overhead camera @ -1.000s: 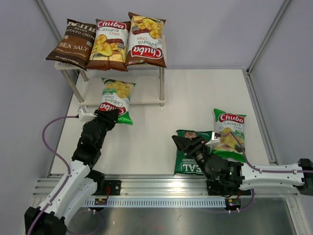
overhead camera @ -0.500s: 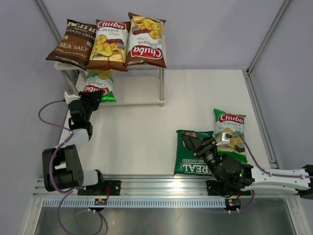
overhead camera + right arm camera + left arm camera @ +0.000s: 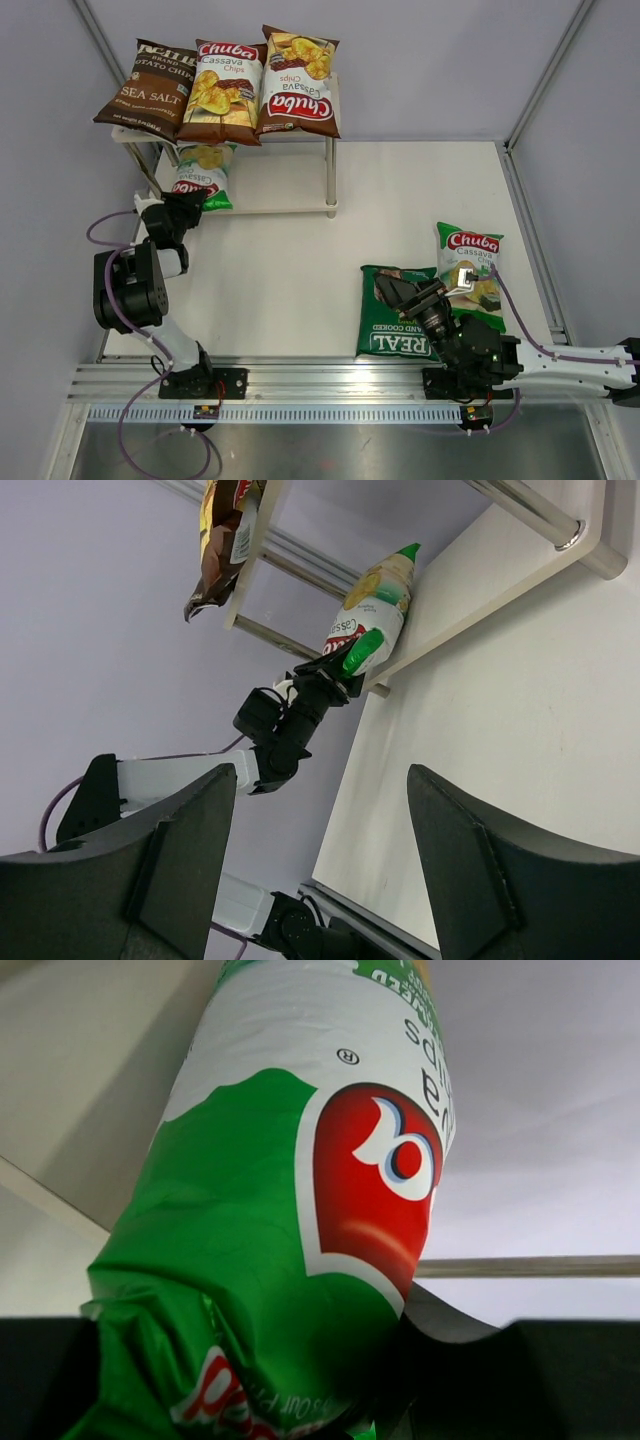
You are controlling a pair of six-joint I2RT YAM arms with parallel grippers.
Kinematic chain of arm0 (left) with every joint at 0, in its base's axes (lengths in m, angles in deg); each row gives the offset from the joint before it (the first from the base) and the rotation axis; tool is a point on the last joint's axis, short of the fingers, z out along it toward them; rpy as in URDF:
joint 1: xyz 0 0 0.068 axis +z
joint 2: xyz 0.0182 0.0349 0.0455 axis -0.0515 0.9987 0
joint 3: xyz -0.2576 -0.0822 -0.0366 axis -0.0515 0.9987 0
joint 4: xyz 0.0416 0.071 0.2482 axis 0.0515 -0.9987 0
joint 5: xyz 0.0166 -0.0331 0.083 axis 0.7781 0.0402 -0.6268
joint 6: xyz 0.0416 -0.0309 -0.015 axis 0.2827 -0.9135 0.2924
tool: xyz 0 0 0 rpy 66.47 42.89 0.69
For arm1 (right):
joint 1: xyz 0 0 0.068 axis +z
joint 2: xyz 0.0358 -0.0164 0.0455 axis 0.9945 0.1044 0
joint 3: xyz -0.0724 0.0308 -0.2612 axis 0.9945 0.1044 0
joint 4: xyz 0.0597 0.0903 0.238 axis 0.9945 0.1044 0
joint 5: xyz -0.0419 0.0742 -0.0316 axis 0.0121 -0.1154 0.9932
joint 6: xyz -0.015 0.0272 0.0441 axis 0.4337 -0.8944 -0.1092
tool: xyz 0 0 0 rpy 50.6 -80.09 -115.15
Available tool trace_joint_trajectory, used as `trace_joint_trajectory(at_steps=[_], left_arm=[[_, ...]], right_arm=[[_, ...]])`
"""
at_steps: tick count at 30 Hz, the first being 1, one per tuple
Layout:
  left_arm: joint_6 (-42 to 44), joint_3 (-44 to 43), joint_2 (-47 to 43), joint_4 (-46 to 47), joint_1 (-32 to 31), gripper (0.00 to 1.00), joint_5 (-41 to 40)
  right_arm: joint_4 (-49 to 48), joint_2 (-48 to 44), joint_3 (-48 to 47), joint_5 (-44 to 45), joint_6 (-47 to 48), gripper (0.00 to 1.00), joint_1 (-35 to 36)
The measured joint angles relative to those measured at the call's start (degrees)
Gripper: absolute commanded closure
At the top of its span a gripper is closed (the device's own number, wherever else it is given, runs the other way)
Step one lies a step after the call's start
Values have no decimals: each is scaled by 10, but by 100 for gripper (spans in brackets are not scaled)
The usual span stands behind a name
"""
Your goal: Place and organize the chips bags onto the shelf
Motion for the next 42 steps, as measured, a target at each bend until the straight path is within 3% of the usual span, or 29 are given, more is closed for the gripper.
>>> trace_joint_trajectory(at_steps=[3, 6, 11, 15, 18, 29, 33, 38, 40, 42], left_arm=[[-11, 0, 25, 32, 18, 68, 7], [-22, -1, 47, 55, 33, 54, 20], [-18, -35, 67, 33, 46, 39, 30], [-11, -39, 68, 0, 55, 39, 29], [-10, -42, 68, -10, 55, 49, 27], [-15, -48, 40, -55, 54, 47, 6], [-22, -50, 40, -62, 54, 34, 3], [-31, -54, 39, -64, 54, 13, -3], [-37, -56, 39, -63, 54, 2, -5], [-35, -57, 33, -63, 53, 1, -8]], right_arm=[[-2, -6, 0, -2, 8, 23, 0], [-2, -17, 0, -3, 13, 23, 0], [-2, -40, 1, -3, 17, 22, 0], [-2, -51, 1, -3, 21, 22, 0], [-2, -56, 2, -2, 22, 22, 0], [-1, -54, 8, -2, 23, 21, 0], [19, -21, -2, 17, 49, 16, 0], [133, 67, -74, 34, 81, 15, -9], [176, 90, -104, 22, 89, 14, -32], [217, 117, -137, -9, 98, 13, -77]])
